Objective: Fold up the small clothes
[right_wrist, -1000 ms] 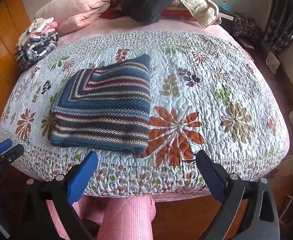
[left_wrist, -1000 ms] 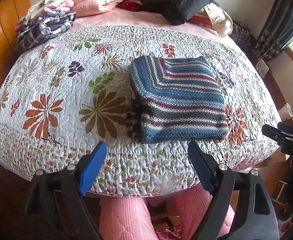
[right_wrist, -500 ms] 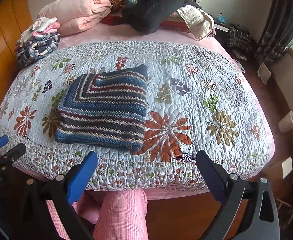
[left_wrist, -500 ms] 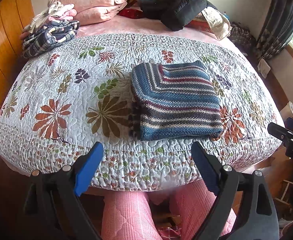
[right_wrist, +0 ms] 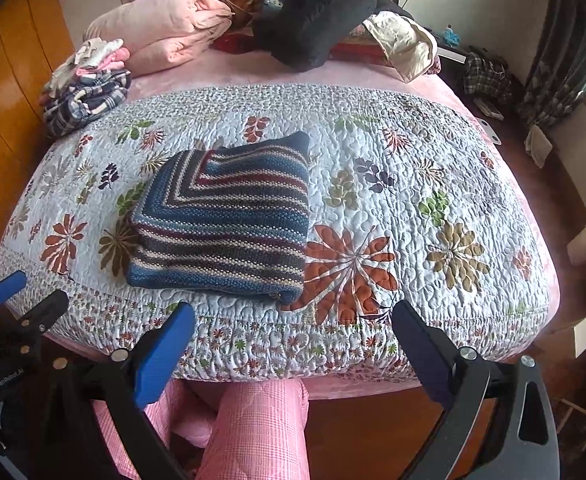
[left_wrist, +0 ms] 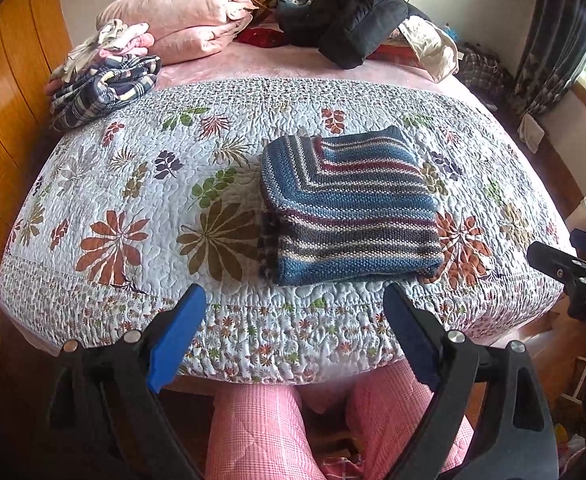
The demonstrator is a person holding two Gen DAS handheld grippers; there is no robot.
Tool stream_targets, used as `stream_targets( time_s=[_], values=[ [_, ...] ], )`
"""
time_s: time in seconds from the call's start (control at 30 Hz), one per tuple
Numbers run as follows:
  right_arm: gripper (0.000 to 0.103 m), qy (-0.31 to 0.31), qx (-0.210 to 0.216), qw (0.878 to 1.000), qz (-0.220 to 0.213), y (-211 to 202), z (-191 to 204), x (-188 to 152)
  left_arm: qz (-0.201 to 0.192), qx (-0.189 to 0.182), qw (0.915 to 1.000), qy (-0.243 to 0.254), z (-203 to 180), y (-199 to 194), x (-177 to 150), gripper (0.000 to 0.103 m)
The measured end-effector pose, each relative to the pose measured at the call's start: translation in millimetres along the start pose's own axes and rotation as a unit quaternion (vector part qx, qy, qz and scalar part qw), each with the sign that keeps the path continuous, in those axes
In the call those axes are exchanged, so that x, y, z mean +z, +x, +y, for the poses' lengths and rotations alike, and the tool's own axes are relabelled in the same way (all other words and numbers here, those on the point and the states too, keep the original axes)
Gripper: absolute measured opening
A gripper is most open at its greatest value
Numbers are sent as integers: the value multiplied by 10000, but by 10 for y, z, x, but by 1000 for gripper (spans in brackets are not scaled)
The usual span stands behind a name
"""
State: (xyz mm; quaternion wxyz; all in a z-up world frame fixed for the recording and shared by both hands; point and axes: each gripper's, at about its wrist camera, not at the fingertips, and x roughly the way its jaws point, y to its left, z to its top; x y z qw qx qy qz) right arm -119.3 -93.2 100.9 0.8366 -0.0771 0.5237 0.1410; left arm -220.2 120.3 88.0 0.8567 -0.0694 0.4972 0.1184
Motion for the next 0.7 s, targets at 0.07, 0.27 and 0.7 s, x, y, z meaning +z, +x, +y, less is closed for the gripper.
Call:
stream_targets(
  time_s=[0.07, 0.27, 0.7],
  values=[
    [99, 32, 10, 10000, 40, 42, -19, 8, 8, -3, 10000, -38, 1, 12, 8, 89],
    [99, 126, -6, 9999, 6, 98, -72, -9, 69, 14, 10000, -30, -14, 74, 20, 89],
    [99, 298, 31, 9995, 79, 133, -173, 8, 62, -22, 10000, -15, -96, 104, 50, 89]
  ],
)
